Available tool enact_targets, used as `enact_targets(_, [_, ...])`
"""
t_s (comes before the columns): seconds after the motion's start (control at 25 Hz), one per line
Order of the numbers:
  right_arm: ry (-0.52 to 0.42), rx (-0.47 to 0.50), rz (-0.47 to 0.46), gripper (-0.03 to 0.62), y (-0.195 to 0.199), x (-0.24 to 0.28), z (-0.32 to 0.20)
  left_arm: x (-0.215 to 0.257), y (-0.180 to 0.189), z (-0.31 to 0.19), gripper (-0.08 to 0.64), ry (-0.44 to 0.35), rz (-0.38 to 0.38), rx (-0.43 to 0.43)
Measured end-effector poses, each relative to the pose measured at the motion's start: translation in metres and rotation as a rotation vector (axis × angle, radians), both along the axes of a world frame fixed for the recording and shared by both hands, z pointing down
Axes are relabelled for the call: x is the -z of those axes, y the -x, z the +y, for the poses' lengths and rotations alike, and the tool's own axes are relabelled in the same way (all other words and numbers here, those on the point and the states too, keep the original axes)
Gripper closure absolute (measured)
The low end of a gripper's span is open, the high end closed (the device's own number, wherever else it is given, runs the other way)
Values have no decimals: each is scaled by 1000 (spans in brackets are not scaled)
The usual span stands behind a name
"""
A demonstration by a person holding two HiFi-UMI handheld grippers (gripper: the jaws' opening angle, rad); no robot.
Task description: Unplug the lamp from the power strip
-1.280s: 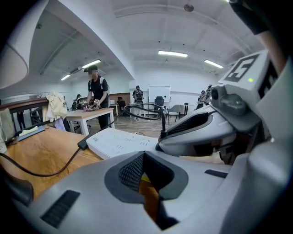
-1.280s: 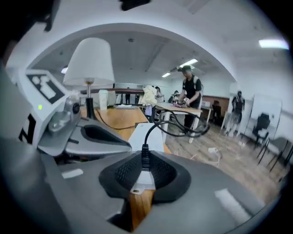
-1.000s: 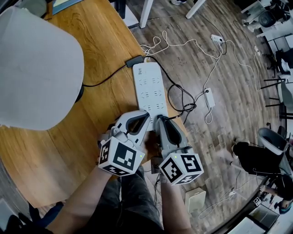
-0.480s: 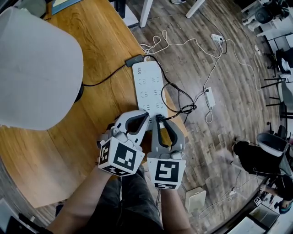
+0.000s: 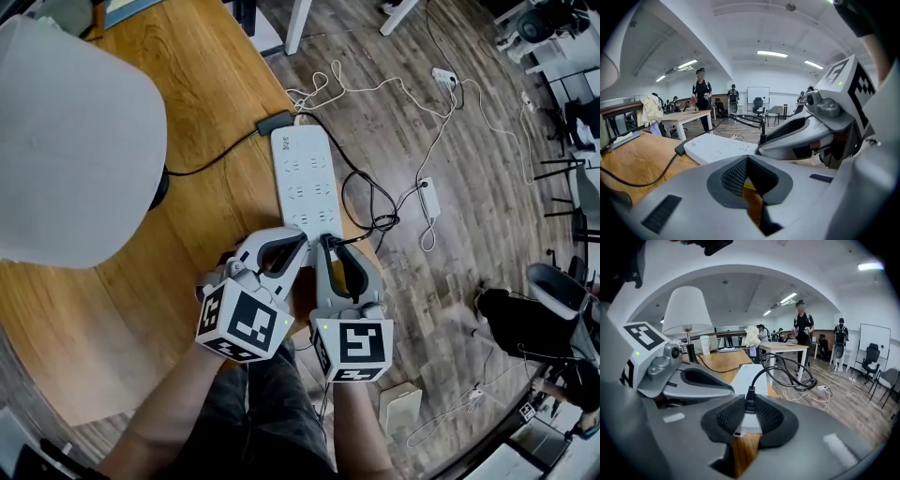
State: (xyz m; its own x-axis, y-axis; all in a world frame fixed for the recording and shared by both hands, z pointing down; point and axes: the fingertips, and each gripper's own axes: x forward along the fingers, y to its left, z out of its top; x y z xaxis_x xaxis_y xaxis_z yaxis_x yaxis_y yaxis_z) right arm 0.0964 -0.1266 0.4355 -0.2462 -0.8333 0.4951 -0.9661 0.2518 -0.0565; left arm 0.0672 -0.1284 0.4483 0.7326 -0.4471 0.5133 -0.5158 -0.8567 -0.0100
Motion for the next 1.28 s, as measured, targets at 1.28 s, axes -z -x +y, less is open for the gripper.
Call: enact_targets(1.28, [19, -44, -62, 529, -5, -2, 6, -5, -7, 4, 565, 22, -33, -20])
